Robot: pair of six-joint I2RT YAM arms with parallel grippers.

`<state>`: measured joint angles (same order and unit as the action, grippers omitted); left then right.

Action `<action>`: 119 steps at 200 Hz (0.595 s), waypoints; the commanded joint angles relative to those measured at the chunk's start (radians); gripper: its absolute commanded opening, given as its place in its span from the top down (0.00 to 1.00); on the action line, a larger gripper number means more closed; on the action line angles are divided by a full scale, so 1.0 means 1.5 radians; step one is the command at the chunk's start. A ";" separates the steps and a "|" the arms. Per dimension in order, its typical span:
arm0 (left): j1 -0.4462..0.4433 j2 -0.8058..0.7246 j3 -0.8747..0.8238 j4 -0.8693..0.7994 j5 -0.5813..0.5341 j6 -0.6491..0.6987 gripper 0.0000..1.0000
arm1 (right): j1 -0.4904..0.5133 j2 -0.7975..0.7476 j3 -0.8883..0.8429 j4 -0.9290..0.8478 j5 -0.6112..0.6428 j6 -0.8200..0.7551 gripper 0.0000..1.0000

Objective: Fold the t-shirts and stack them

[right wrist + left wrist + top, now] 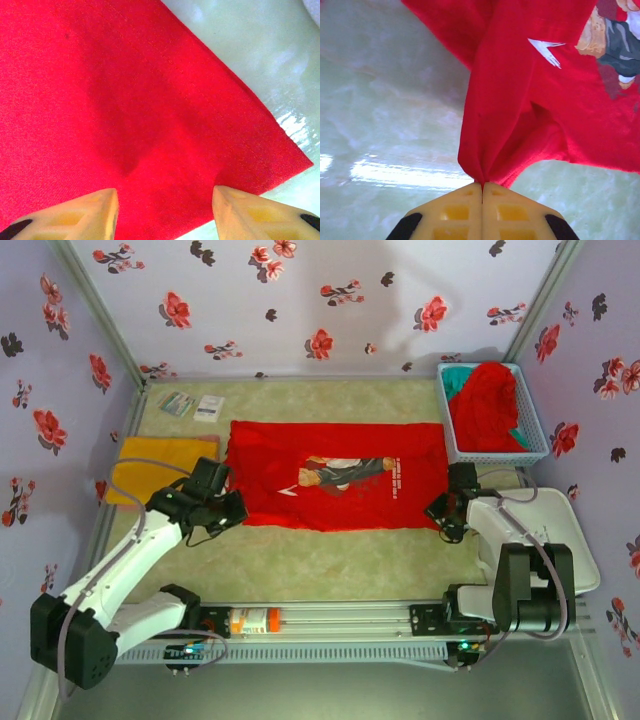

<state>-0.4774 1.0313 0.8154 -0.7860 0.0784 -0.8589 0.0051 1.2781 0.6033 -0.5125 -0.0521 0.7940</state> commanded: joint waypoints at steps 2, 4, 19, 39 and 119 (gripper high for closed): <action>0.013 -0.025 0.034 -0.084 -0.063 0.032 1.00 | 0.002 -0.016 -0.014 -0.039 0.022 0.029 0.46; 0.014 -0.025 0.035 -0.083 -0.063 0.033 1.00 | 0.003 -0.017 -0.014 -0.041 0.024 0.028 0.45; 0.024 -0.025 0.043 -0.106 -0.065 0.044 1.00 | 0.008 -0.023 -0.012 -0.061 0.035 0.020 0.43; 0.035 -0.022 0.054 -0.120 -0.084 0.060 1.00 | 0.015 -0.028 -0.017 -0.062 0.042 0.025 0.42; 0.052 -0.018 0.046 -0.092 -0.076 0.068 1.00 | 0.091 0.040 -0.021 -0.026 0.058 0.079 0.44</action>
<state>-0.4072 1.0084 0.8749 -0.9173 -0.0185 -0.7742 0.1219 1.2949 0.5930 -0.5518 0.0124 0.8665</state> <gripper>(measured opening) 0.043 0.568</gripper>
